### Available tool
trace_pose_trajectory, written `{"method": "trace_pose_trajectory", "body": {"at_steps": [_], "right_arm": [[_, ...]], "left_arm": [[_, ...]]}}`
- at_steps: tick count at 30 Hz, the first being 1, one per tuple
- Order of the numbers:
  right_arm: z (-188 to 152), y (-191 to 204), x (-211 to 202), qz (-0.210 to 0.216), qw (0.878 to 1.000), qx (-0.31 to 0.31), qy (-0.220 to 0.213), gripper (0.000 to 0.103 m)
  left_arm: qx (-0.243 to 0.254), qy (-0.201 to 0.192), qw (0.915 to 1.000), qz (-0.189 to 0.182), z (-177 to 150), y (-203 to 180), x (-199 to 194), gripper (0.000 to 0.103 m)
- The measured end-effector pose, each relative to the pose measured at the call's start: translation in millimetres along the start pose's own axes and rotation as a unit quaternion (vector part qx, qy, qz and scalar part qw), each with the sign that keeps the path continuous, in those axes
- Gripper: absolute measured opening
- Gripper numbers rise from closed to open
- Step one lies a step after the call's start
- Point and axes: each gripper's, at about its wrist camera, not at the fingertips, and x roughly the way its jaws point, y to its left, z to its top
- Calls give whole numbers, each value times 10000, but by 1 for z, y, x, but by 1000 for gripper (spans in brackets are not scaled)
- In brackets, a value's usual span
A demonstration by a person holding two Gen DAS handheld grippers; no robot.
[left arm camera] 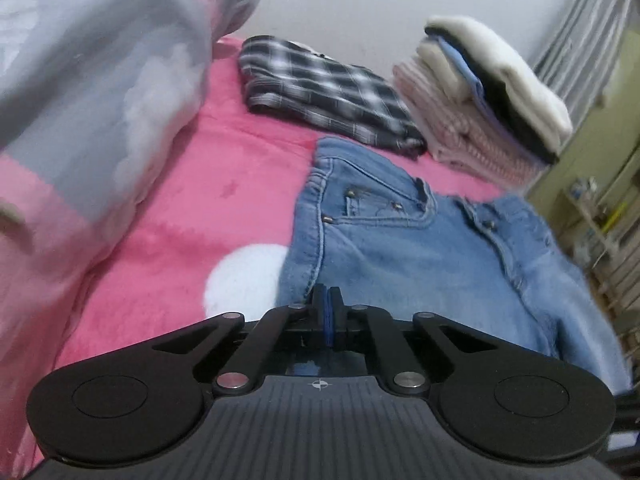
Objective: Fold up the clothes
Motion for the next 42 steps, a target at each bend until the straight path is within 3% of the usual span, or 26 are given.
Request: {"method": "trace_pose_trajectory", "body": {"at_steps": [7,12,15,20,22,25,28,33,38,41,42], "right_arm": [[-6,7,-22,-74,9991,402,-81,10],[-42,-4,-70,-79,9961,858,-168,10],[-69,-8,-111,-385,9952,873,-211,10],[-131,-16,-199,-715,9844,1499,-585,11],[-160,-14,-225,-713,9751,1971,-718,11],[-203,-10,-261,-638,9568,2690,-900,11],[-240,-1,-280,-561,9420,3149,-1019,11],[-272,17,-273,-164,9413,3273,-816,11],[-284,33,-264,374,9487,3088,-561,11],[-296,35,-272,187,9492,3092,-555,24],[-303,31,-276,77,9441,3245,-574,28]], "left_arm": [[-346,-235,9991,107,-1,0,-27,11],[-270,-360,9988,169,2,-1,-60,11],[-140,-504,9986,116,9,-11,-86,12],[543,-680,9959,-242,13,-51,-137,21],[922,-545,9932,-456,4,-75,-151,24],[1471,19,9850,-898,-22,-117,-161,25],[1973,827,9668,-1397,-59,-159,-162,25],[2524,2302,9173,-2045,-114,-210,-149,25],[3016,2899,8737,-2484,-163,-247,-135,29],[3398,3019,8405,-2950,-204,-263,-142,37],[3568,2979,8316,-3041,-217,-267,-146,42]]}}
